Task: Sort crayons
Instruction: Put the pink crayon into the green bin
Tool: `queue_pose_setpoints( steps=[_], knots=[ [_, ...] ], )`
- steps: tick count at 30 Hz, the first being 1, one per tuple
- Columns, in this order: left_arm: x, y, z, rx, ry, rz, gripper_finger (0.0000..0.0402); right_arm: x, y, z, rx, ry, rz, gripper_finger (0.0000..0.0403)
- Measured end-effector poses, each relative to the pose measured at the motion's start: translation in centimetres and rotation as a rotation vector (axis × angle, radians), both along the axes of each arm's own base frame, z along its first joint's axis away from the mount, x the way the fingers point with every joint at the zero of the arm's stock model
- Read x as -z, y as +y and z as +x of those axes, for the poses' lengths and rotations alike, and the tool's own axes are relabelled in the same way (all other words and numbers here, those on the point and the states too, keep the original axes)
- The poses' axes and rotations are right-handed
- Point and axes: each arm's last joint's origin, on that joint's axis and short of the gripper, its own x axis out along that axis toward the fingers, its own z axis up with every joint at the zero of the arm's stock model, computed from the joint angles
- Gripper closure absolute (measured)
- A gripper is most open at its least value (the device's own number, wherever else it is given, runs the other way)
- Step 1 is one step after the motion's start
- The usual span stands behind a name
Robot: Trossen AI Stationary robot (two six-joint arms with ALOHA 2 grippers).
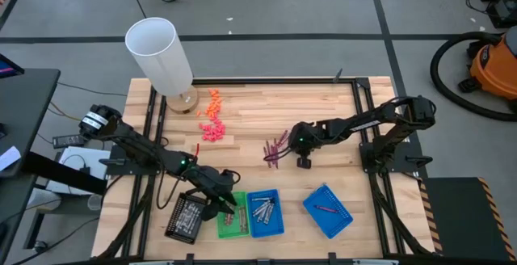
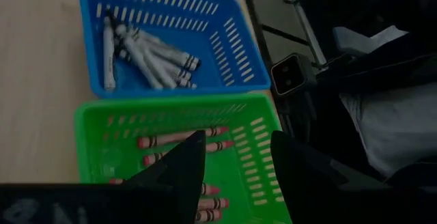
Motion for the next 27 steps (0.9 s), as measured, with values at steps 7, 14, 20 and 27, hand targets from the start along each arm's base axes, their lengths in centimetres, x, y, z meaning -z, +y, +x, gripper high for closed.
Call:
queue_pose_setpoints(
  steps=[7,14,20,27],
  knots=[
    [-1.1,-0.2,0.2,-0.028,-0.184,0.130,0.0224,-2.3,1.3,0.9,-0.043,-0.023,0.033,0.0368],
    [-0.6,0.6,0.4,-0.264,-0.240,0.435,0.0224,-4.5,3.7,2.2,-0.112,-0.221,0.018,0.0366],
    [-0.9,1.0,0.6,-0.303,-0.301,0.575,0.0224,-6.1,5.9,3.3,-0.182,-0.423,0.024,0.0366],
    [-1.4,2.0,1.2,-0.394,-0.339,0.580,0.0224,-7.4,7.6,4.0,-0.245,-0.595,0.032,0.0366]
  ],
)
